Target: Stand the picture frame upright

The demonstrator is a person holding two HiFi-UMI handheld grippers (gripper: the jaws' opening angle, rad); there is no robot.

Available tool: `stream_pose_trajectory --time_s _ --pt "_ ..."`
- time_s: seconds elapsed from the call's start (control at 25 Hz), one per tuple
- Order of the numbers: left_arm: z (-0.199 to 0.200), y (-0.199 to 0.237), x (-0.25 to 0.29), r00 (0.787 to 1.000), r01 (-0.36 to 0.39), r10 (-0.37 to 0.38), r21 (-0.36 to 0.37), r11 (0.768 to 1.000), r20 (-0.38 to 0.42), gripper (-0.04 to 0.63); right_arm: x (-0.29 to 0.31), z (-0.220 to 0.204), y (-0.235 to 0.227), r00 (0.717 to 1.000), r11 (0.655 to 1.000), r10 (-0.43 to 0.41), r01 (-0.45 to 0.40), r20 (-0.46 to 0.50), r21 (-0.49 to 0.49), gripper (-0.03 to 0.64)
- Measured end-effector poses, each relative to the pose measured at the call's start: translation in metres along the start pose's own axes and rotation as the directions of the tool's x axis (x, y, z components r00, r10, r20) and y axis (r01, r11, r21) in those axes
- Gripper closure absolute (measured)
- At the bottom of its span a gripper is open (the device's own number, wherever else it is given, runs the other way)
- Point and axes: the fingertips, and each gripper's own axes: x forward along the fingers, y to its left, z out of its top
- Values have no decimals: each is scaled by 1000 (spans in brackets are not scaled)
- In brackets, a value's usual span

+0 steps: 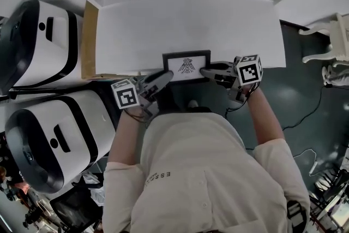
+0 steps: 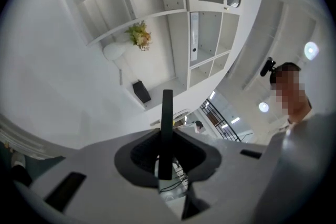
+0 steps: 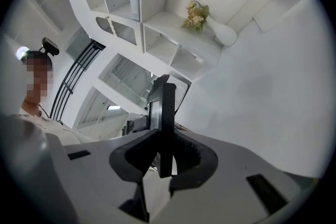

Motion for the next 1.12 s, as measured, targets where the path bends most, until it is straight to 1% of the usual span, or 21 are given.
stream_pose_trajectory --time_s 0.48,0.64,0.88,0.96,1.12 --pt "121 79 -54 999 -25 26 30 999 -39 522 111 96 -30 991 992 -126 127 38 -22 526" --pt "159 109 -70 997 -45 50 83 996 -55 522 147 124 -45 984 983 -175 177 45 -48 526" --pt "203 146 -75 993 -76 86 120 990 -82 522 181 161 -73 966 967 -249 252 63 -46 525" --pt "216 160 -73 991 -95 109 156 983 -82 520 188 174 -84 957 956 -282 286 73 -61 525" --pt "230 186 -66 985 -118 143 224 967 -96 512 198 189 -109 928 924 -362 370 87 -95 525"
